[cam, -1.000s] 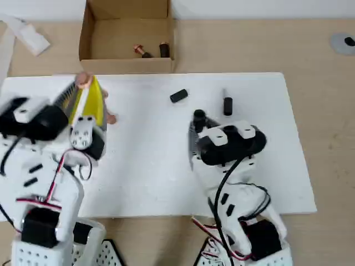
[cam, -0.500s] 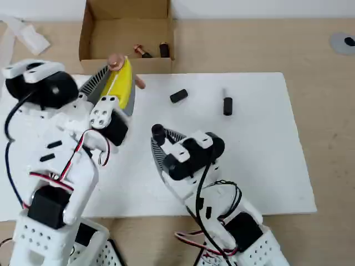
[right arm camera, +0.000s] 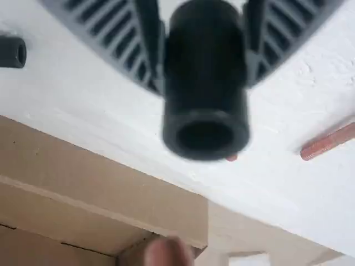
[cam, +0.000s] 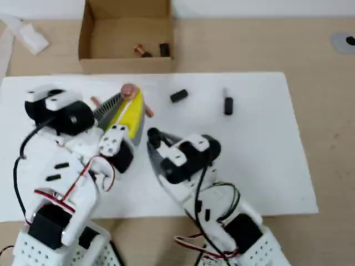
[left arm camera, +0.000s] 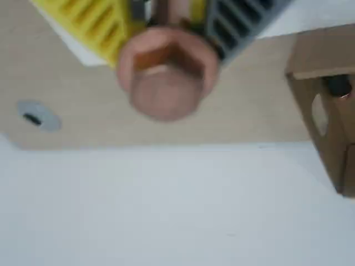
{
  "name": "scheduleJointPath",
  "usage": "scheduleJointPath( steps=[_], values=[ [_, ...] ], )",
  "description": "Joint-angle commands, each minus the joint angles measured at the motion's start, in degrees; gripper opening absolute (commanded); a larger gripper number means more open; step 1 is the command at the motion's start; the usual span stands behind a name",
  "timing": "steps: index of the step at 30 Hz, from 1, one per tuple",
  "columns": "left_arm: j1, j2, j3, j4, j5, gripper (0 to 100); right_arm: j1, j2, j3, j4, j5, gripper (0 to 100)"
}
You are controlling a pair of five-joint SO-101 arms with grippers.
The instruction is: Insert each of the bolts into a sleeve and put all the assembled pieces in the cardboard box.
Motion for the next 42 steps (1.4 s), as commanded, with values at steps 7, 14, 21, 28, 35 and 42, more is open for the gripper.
scheduleJointPath(
  steps=[7,14,21,28,35,42],
  values=[
    [3.6,-0.7,1.1,-0.2,-3.0,1,-1.1,-1.3,-0.5,-1.7,4.3,0.9],
    [4.0,-0.7,1.8,0.4,-4.1,1,-1.0,-1.3,-0.2,-1.7,4.1,0.9],
    [4.1,-0.7,1.9,1.9,-6.0,1,-0.9,-1.3,-0.3,-1.7,4.1,0.9],
    [4.0,-0.7,4.5,2.2,-6.0,1,-0.8,-1.3,-0.3,-1.7,4.0,0.9],
    [4.0,-0.7,0.6,2.4,-6.1,1,-0.8,-1.3,0.0,-1.7,4.0,0.9],
    [2.4,-0.7,-5.8,6.4,-6.1,1,-0.8,-1.3,0.0,-1.7,4.0,0.9]
  ],
)
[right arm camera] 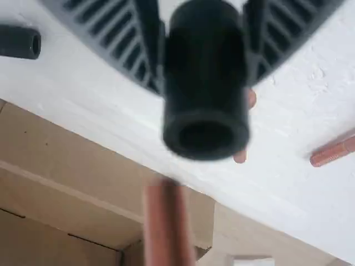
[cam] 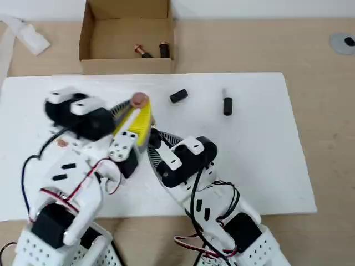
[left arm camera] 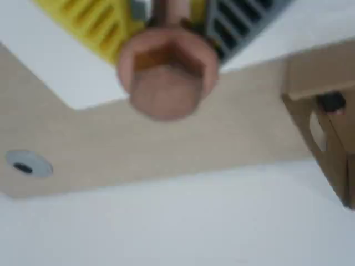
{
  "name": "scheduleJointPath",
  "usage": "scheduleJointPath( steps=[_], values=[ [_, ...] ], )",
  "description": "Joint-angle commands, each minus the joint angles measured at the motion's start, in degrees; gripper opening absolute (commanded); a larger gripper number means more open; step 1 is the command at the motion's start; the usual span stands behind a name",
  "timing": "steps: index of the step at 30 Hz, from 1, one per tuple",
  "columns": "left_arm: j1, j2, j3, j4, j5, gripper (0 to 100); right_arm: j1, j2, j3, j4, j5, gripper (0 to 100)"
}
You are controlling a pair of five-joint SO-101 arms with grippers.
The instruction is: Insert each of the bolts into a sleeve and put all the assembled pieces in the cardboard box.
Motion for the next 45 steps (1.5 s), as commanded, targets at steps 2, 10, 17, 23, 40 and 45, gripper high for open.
scheduleJointPath(
  steps=[2,10,17,23,40,45],
  values=[
    [-0.6,-0.6,-7.1,6.3,-0.4,1,-0.8,-1.1,-0.2,-1.7,0.3,0.9],
    [-0.5,-0.6,-9.1,10.5,0.4,1,-0.8,-1.1,-0.1,-1.7,0.3,0.9],
    [-0.5,-0.6,-9.1,9.1,3.1,1,-0.8,-1.1,-0.1,-1.7,0.3,0.9],
    [-0.5,-0.6,-7.0,5.9,3.3,1,-0.8,-1.1,-0.1,-1.7,0.3,0.9],
    [2.7,-0.6,-5.2,6.9,4.6,1,-0.8,-1.1,-0.2,-1.7,0.3,0.9],
    [2.4,-0.6,-3.7,6.9,4.4,1,-0.8,-1.1,-0.3,-1.7,0.3,0.9]
  ],
)
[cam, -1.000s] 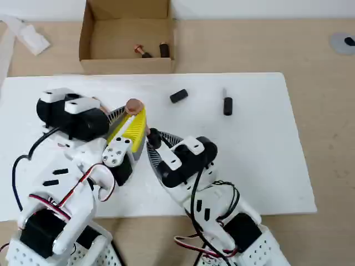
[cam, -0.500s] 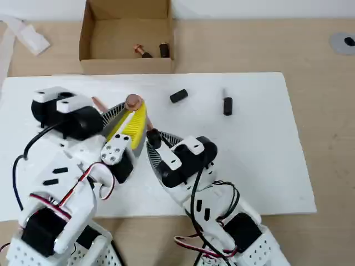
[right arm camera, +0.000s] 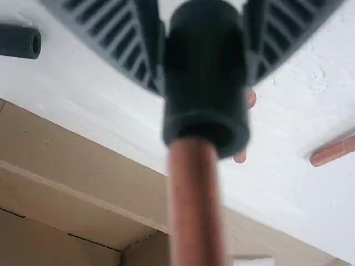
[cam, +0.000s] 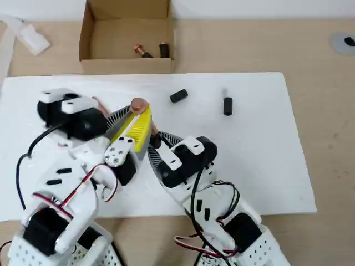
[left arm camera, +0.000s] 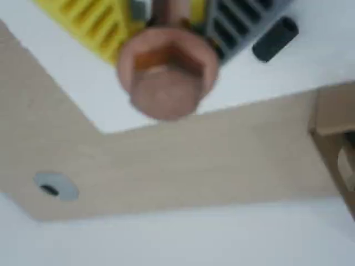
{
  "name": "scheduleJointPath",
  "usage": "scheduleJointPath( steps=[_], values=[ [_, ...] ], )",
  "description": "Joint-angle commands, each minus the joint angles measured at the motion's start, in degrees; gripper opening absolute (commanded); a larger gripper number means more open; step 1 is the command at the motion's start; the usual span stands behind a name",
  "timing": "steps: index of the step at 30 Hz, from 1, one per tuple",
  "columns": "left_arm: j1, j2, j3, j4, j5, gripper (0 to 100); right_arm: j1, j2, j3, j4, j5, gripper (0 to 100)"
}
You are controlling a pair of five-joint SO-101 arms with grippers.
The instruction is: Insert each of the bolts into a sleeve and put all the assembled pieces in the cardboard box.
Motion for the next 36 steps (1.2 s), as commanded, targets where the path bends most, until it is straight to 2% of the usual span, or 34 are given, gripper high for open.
scheduleJointPath(
  steps=[1,21,36],
  values=[
    [0.4,-0.7,0.1,-0.2,-0.5,1,-0.8,-1.1,-0.3,-1.7,0.3,0.9],
    [-0.4,-0.7,0.4,-0.1,-4.9,1,-0.7,-1.1,-0.2,-1.7,0.3,0.9],
    [1.4,-0.7,2.7,0.0,-4.7,1,-0.7,-1.1,-0.1,-1.7,0.3,0.9]
  ],
)
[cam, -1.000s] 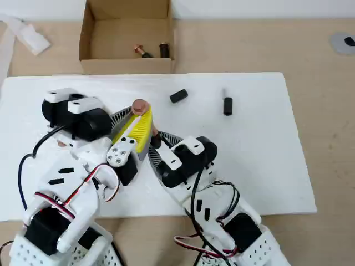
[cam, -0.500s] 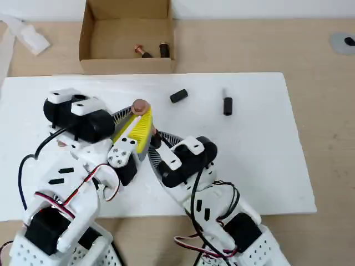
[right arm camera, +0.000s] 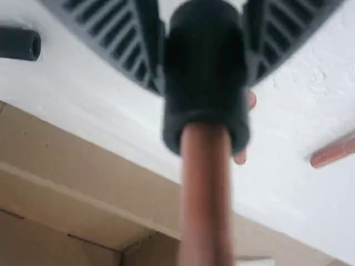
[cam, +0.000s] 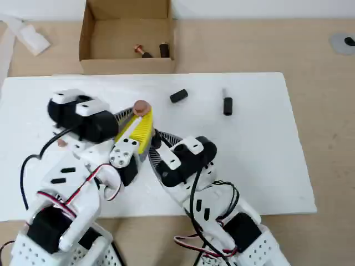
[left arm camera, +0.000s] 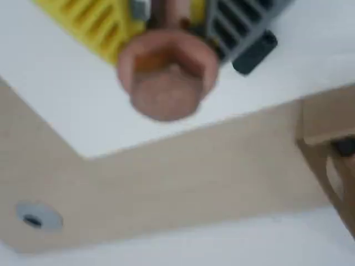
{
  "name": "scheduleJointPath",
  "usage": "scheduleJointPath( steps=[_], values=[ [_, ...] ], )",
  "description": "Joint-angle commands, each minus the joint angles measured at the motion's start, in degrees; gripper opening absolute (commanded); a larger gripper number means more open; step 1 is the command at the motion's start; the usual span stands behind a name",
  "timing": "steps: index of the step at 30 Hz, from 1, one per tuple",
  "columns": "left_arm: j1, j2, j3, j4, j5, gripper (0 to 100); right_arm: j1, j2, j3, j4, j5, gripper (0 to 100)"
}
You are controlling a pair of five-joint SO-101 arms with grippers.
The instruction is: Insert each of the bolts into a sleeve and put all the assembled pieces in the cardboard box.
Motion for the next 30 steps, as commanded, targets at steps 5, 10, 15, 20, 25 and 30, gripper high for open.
scheduleJointPath(
  steps=[5,10,15,20,25,30],
  values=[
    [0.9,-0.5,-0.1,-0.2,-0.2,1,-0.7,-1.1,-0.2,-1.7,0.3,0.9],
    [0.7,-0.6,-0.3,-0.5,-0.2,1,-0.7,-1.1,-0.2,-1.7,0.3,0.9],
    [-0.8,-0.8,-0.2,-0.2,3.1,11,-0.7,-1.1,-0.2,-1.3,0.3,0.9],
    [-3.7,-0.5,-0.2,-0.2,7.3,14,-0.7,-1.1,-0.8,2.2,0.3,0.9],
    [-3.7,-0.5,-1.3,2.3,7.3,16,-0.7,-1.1,-2.1,2.5,0.3,0.9],
    [-4.6,-0.5,-5.8,6.3,9.1,17,-0.4,-1.1,-2.2,2.8,0.2,0.9]
  ],
)
